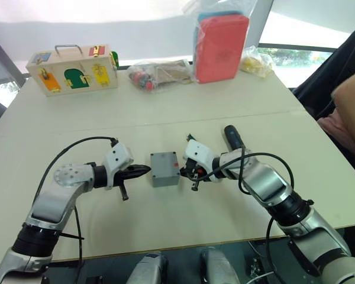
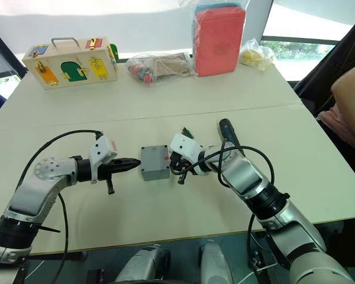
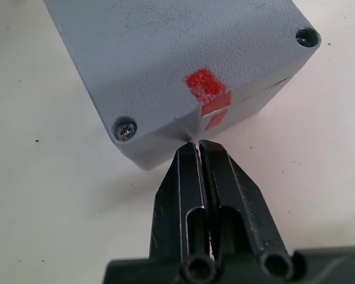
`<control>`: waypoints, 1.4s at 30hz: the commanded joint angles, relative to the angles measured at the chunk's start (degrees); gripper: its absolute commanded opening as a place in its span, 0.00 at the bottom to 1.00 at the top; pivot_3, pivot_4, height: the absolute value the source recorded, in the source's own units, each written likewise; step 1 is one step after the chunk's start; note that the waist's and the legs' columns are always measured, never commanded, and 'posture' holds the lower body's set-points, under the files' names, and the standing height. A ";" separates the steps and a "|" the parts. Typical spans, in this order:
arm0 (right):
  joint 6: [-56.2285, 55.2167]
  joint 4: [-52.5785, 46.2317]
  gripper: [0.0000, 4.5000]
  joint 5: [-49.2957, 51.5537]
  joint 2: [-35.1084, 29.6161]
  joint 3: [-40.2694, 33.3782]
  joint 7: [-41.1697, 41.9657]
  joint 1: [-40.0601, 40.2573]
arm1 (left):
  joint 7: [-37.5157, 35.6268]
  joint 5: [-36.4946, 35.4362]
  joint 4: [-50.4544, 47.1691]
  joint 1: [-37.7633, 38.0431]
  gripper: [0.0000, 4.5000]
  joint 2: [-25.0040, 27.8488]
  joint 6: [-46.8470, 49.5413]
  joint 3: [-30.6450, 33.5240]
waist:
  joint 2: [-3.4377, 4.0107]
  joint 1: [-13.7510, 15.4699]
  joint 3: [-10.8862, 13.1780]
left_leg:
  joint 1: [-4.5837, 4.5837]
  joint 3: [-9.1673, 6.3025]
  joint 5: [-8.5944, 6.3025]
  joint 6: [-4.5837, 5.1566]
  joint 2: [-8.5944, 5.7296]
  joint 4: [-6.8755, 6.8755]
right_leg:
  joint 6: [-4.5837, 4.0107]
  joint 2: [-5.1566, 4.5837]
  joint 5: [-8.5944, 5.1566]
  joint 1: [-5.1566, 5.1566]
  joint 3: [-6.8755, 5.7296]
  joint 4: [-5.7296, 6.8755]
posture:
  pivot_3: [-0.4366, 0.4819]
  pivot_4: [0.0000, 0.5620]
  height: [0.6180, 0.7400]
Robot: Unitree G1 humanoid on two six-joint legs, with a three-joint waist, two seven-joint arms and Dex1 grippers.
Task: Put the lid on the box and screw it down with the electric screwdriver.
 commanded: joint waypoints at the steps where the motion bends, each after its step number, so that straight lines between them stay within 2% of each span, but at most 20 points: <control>1: -0.87 -2.72 0.01 0.33 0.61 -1.00 -0.16 -0.94 | -1.04 -0.96 -2.67 0.64 0.00 1.44 0.18 1.11 | 0.00 -0.01 0.00 | 0.00 0.00 0.00 0.00 0.00 0.00 | 0.00 0.00 0.00 0.00 0.00 0.00 | 0.48 0.27 1.00; 4: -1.26 -2.42 0.01 0.00 0.26 -1.58 -0.41 -1.45 | -1.70 -1.87 -3.58 1.22 0.00 2.44 0.97 2.03 | 0.00 -0.01 0.00 | 0.00 0.00 0.00 0.00 0.00 0.00 | 0.00 0.00 0.00 0.00 0.00 0.00 | 0.48 0.27 1.00; 8: -2.41 -0.56 0.01 -0.50 0.45 -7.41 -4.33 -3.75 | -3.59 -6.27 -6.98 2.39 0.00 6.42 4.14 7.21 | 0.00 -0.05 0.00 | 0.00 0.00 0.00 0.00 0.01 -0.02 | 0.00 0.00 0.00 -0.02 0.03 0.00 | 0.48 0.27 1.00; 12: -10.19 8.47 0.01 -2.63 3.89 -11.20 -10.67 -6.06 | -3.19 -9.51 -7.55 0.07 0.00 8.30 6.87 10.91 | 0.00 0.06 0.00 | 0.00 0.00 0.00 0.00 0.02 -0.02 | 0.00 0.02 0.00 -0.02 0.02 0.02 | 0.48 0.27 1.00; 15: -12.04 14.53 0.17 -4.04 5.38 -11.85 -12.79 -7.96 | -2.85 -10.19 -7.23 -1.72 0.00 8.79 7.81 11.74 | 0.00 0.11 0.00 | 0.01 0.00 0.00 -0.01 0.01 -0.01 | 0.00 0.01 0.00 0.01 0.00 0.01 | 0.48 0.27 1.00; 22: -16.05 28.41 0.82 -4.45 10.32 -14.44 -15.84 -11.50 | -1.08 -11.00 -6.54 -6.14 0.00 7.97 8.56 11.55 | 0.00 -0.34 0.00 | 0.00 0.02 0.00 -0.01 -0.01 -0.03 | 0.00 0.01 0.00 -0.04 0.01 0.02 | 0.48 0.27 1.00; 24: -16.00 30.80 0.97 -4.10 11.31 -15.28 -16.01 -12.33 | -0.77 -11.15 -6.74 -6.47 0.00 7.85 8.79 11.37 | 0.00 -0.46 0.00 | 0.00 0.02 0.00 -0.01 -0.01 -0.04 | 0.00 0.02 0.00 -0.04 0.01 0.03 | 0.48 0.27 1.00; 32: -15.44 40.35 0.99 -2.36 15.73 -20.43 -18.86 -15.81 | 0.30 -11.70 -7.88 -6.11 0.00 7.32 9.27 10.79 | 0.00 -0.52 0.00 | 0.00 0.02 0.01 -0.02 0.00 -0.08 | 0.00 0.03 0.00 -0.06 0.02 0.03 | 0.48 0.27 1.00; 42: -17.02 44.80 0.99 -2.91 17.19 -21.48 -18.65 -17.69 | 0.55 -11.63 -8.16 -6.34 0.00 7.27 9.57 10.82 | 0.00 -0.82 0.00 | 0.00 0.02 0.01 -0.02 0.00 -0.07 | 0.00 0.03 0.00 -0.07 0.03 0.06 | 0.48 0.27 1.00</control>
